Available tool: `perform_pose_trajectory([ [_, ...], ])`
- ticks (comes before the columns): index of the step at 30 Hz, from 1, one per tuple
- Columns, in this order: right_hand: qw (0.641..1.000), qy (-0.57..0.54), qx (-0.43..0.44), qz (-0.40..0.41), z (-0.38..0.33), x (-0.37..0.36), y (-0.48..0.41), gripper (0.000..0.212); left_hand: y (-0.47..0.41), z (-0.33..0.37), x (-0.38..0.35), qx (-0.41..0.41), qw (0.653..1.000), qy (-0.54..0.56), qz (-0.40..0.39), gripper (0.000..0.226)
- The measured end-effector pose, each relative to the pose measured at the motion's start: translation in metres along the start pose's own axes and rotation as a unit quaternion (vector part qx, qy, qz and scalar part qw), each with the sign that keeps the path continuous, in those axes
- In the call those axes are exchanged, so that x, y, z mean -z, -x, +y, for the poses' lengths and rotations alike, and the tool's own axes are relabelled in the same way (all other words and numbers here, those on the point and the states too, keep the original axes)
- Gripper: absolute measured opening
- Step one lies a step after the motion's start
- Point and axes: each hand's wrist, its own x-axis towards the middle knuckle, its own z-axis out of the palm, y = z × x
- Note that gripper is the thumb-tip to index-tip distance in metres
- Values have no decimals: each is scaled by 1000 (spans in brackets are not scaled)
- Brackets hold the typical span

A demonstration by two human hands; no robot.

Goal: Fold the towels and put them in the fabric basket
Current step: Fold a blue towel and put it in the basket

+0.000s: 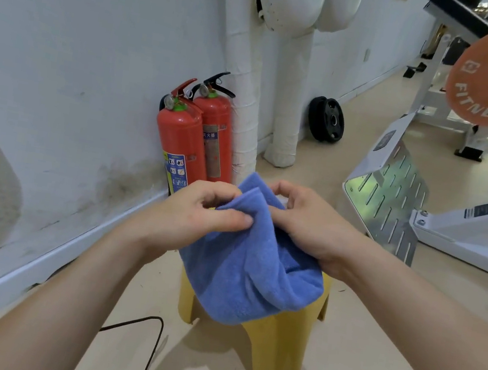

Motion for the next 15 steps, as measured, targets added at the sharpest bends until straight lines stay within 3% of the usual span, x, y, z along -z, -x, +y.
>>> perform_pose_trajectory([
  [2,998,50,18,24,-2,2,-1,28,0,-1,-2,5,1000,1,23,57],
  [7,996,8,87,-9,-16,12,8,18,-7,-2,-12,-30,981,60,182,40],
  [10,983,121,132,-37,-25,31,17,24,-10,1,-13,-38,963,124,235,44],
  [13,958,259,95,-79,-30,42,26,25,-12,5,-17,-44,951,187,242,42],
  [15,951,292,89,-58,-33,49,31,20,-16,7,-20,-50,943,214,252,39],
])
